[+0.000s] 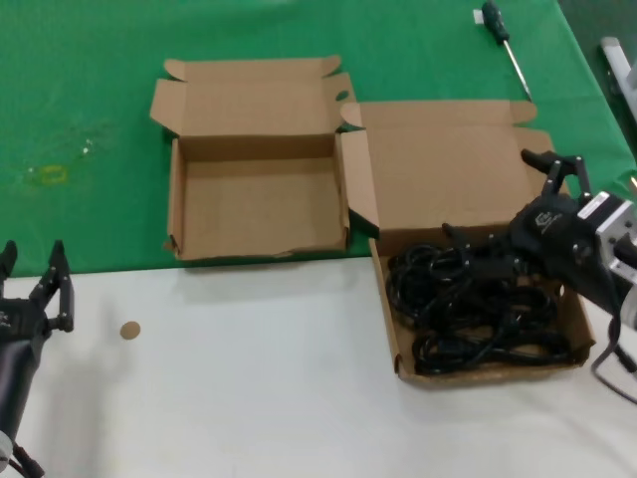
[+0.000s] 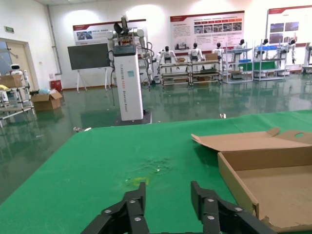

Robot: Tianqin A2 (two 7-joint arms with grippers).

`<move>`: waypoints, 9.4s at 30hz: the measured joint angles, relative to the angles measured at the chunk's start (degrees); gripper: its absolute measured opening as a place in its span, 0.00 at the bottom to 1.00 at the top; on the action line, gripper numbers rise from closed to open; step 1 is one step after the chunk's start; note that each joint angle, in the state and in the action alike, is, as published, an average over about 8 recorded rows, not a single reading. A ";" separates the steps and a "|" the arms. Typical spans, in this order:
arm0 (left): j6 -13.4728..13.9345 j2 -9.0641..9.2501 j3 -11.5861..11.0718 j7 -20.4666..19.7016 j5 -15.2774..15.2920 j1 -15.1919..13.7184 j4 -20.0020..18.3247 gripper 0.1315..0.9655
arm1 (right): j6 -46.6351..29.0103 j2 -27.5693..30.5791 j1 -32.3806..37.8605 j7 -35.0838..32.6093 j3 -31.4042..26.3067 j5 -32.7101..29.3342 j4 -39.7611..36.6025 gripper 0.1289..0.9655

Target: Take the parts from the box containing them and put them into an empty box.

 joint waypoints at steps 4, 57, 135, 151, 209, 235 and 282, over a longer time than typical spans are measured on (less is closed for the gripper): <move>0.00 0.00 0.00 0.00 0.00 0.00 0.00 0.31 | -4.86 4.37 3.10 -0.65 -1.80 -1.15 -1.06 1.00; 0.00 0.00 0.00 -0.01 0.00 0.00 0.00 0.02 | -41.98 9.60 34.52 -31.03 -20.16 -13.37 -22.75 0.95; 0.00 0.00 0.00 -0.02 0.01 0.00 0.00 0.02 | -30.70 -9.74 44.04 -12.16 -25.46 -20.58 -21.10 0.13; 0.00 0.00 0.00 -0.02 0.01 0.00 0.00 0.02 | -24.75 -20.21 48.09 -18.40 -27.78 -22.08 -36.39 0.13; 0.00 0.00 0.00 -0.02 0.01 0.00 0.00 0.02 | -20.18 -20.80 48.05 -17.63 -26.23 -22.68 -36.32 0.81; 0.00 0.00 0.00 -0.02 0.01 0.00 0.00 0.23 | -11.86 -20.05 36.23 -13.25 -20.43 -17.97 -27.54 1.00; 0.00 0.00 0.00 0.00 -0.01 0.00 0.00 1.00 | 14.00 -18.80 0.42 -1.58 -2.49 -2.68 -3.08 1.00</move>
